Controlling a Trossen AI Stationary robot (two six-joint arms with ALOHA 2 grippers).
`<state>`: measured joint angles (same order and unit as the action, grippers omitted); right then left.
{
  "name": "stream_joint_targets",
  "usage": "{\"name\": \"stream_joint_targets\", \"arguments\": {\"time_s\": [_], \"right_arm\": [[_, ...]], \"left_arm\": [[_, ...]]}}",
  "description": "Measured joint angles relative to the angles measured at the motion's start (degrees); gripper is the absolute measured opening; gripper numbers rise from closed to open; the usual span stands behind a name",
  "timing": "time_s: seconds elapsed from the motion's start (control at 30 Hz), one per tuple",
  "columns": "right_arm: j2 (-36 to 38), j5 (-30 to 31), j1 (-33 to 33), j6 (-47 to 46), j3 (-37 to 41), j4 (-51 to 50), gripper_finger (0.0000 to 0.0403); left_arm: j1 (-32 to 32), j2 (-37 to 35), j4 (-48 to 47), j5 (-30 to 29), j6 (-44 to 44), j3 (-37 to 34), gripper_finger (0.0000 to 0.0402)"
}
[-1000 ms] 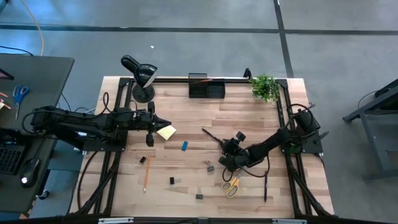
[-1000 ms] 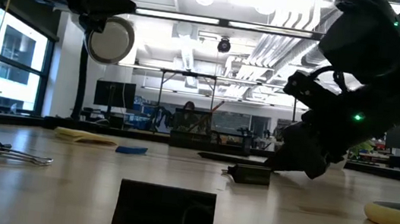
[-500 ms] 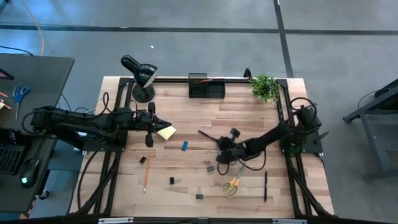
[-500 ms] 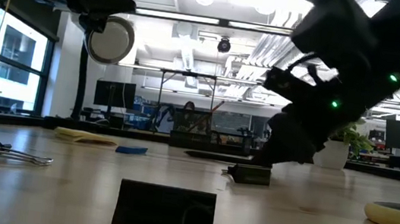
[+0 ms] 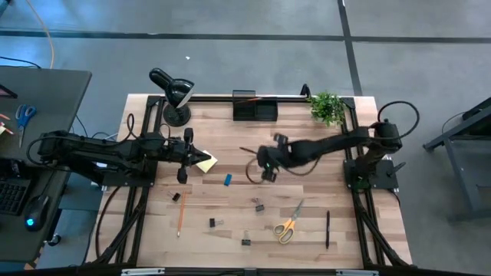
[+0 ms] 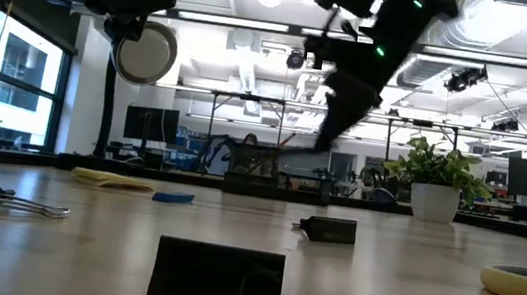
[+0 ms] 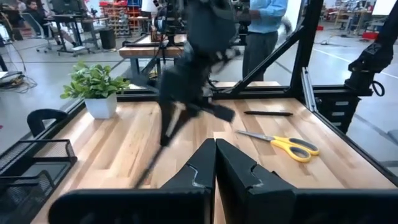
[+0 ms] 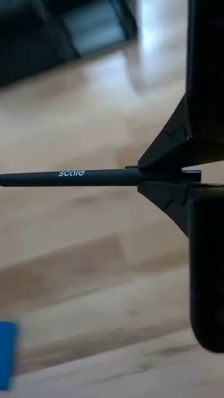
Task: Pick and place office supplies into organizer
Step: Put the black pen into the black desk organizer
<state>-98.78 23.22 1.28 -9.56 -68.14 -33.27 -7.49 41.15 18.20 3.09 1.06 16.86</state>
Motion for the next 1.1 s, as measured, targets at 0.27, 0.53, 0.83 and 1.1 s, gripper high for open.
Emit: {"name": "stream_joint_targets", "arguments": {"time_s": [0.27, 0.53, 0.83, 1.1], "right_arm": [[0.0, 0.6, -10.8, 14.6, -11.8, -11.3, 0.0014], [0.1, 5.1, -19.0, 32.9, -18.8, -11.2, 0.0015], [-1.1, 2.0, -25.6, 45.1, -21.6, -10.4, 0.0016], [-8.6, 0.6, -27.5, 51.0, -28.2, -11.2, 0.0016]], "left_arm": [[0.0, 0.0, -0.5, -0.1, 0.0, 0.0, 0.0001], [0.0, 0.0, -1.4, -0.1, 0.1, 0.0, 0.0001], [0.0, 0.0, -1.4, -0.1, 0.8, 0.0, 0.0001], [0.0, 0.0, -2.2, -0.1, 1.1, 0.0, 0.0001]]}}
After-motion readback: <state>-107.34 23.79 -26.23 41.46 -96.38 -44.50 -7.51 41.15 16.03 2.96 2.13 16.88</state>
